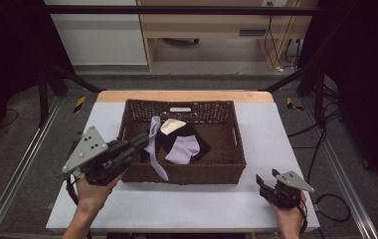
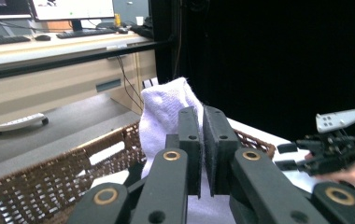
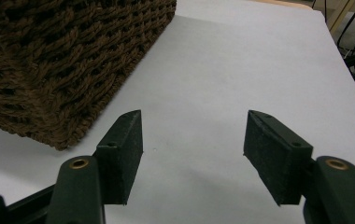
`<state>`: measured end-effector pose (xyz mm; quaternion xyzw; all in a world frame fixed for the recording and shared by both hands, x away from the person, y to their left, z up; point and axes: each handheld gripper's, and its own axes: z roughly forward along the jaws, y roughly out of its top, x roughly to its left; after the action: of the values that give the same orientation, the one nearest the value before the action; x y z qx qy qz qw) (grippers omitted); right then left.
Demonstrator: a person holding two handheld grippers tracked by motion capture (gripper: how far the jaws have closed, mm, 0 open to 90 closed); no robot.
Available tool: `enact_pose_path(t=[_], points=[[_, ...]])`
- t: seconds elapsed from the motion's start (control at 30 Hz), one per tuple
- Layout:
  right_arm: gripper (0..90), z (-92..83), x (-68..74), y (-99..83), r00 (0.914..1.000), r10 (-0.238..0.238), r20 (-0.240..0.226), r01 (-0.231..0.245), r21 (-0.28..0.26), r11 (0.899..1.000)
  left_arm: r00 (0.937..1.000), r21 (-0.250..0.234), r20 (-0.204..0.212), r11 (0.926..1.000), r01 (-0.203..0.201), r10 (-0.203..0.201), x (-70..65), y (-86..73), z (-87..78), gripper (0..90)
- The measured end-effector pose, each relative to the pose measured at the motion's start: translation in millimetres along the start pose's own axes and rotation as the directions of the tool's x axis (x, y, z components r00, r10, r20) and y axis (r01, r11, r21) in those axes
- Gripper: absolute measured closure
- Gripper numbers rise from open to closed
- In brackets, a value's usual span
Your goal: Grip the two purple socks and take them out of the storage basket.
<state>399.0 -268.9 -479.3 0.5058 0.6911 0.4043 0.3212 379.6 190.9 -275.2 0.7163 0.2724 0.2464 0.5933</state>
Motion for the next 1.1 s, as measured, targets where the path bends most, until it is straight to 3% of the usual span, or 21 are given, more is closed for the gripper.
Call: enact_pose_path(t=[0.23, 0.43, 0.6, 0.77, 1.1], points=[[36.8, -0.4, 0.5, -0.4, 1.0000, 0.002, 0.001, -0.002, 0.004, 1.000, 0.9997, 0.034, 0.016, 0.9993, -0.017, 0.017, -8.9, -16.3, -9.9, 85.3], [36.5, 0.0, 0.3, -1.1, 1.0000, -0.002, 0.003, 0.002, 0.004, 1.000, 0.9993, 0.081, 0.036, 0.9967, -0.004, 0.001, -14.9, -39.2, -10.1, 85.3], [36.2, 0.3, 0.2, -1.4, 1.0000, 0.000, 0.004, 0.000, 0.010, 1.000, 0.9987, 0.141, 0.047, 0.9899, 0.014, -0.021, -17.0, -62.8, -6.4, 85.3], [36.4, -0.3, -0.2, -1.9, 1.0000, 0.000, 0.005, 0.000, 0.011, 1.000, 0.9982, 0.216, 0.054, 0.9764, 0.013, -0.025, -22.0, -83.8, -2.2, 85.2], [35.5, -0.1, -1.6, -3.7, 0.9999, 0.013, 0.007, -0.013, 0.022, 1.000, 0.9965, 0.347, 0.068, 0.9374, 0.023, -0.049, -27.1, -121.7, 19.9, 85.2]])
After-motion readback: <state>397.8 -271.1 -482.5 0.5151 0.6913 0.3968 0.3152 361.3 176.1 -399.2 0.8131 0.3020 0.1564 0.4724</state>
